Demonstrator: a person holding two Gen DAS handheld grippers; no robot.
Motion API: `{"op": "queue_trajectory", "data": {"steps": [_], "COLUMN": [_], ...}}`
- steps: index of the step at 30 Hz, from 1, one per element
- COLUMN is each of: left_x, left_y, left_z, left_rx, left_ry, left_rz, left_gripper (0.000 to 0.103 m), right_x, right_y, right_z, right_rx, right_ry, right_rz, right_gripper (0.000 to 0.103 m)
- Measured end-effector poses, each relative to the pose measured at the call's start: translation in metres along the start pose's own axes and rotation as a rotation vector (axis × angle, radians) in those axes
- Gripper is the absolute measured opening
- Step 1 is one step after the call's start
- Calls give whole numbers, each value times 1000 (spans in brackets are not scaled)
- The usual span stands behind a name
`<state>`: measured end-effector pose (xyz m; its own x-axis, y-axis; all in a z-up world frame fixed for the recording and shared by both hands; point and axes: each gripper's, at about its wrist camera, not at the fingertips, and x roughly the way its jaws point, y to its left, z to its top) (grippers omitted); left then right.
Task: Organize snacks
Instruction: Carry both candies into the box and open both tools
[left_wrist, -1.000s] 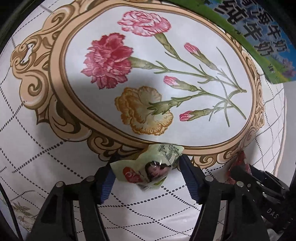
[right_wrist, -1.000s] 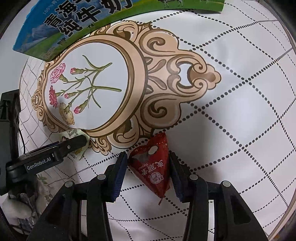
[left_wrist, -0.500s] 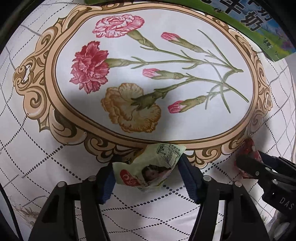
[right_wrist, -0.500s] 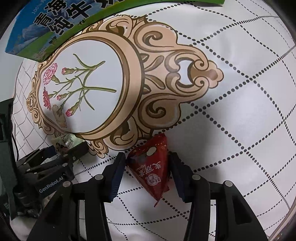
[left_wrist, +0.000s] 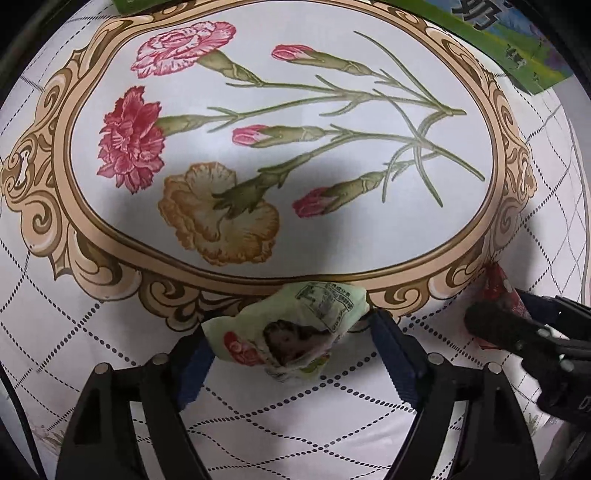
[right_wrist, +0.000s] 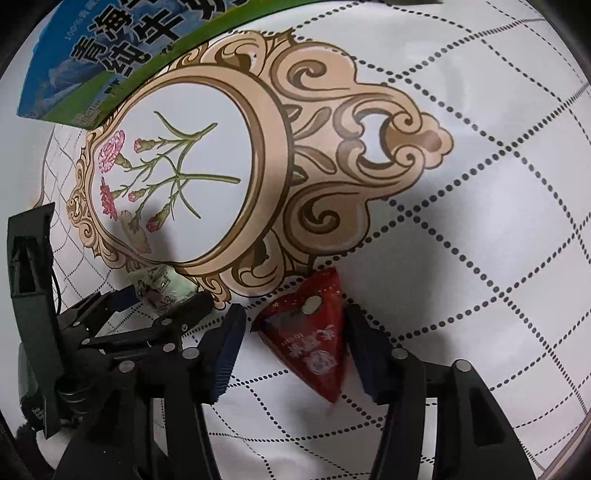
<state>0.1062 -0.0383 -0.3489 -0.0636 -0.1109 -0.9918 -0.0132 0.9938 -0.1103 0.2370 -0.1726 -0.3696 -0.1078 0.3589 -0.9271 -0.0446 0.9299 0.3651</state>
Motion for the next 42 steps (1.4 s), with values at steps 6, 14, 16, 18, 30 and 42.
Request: {"op": "queue_trajectory", "data": {"steps": [6,14,16,18,30,42], "left_x": [-12,-39,-58,-81,-133,-15], "left_y": [-2,-1,0,-2,-9,4], "left_z": [-3,-13,-15,-14,48,18], "left_rx": [4,-6,-2,3,69,62], "left_ry": [-13,-13,-27,-52,-94,111], "left_rz": [39,-12,-42,-78,-256,-63], "left_gripper": [58,55,55,52,63,66], "right_x": [3,-24,-38,-59,-152,-78], "right_y": [9,6,7,12,30,-12], "right_z": [-2,-14,-15,-15,35,5], "right_rx": [-47,-32,-28,-34,-80,60], "right_ry": [-11,-77,-99,-131,-289,-167], "right_rz": [-73,-8,23,60,106,106], "right_gripper": [53,49,49,49,49,49]}}
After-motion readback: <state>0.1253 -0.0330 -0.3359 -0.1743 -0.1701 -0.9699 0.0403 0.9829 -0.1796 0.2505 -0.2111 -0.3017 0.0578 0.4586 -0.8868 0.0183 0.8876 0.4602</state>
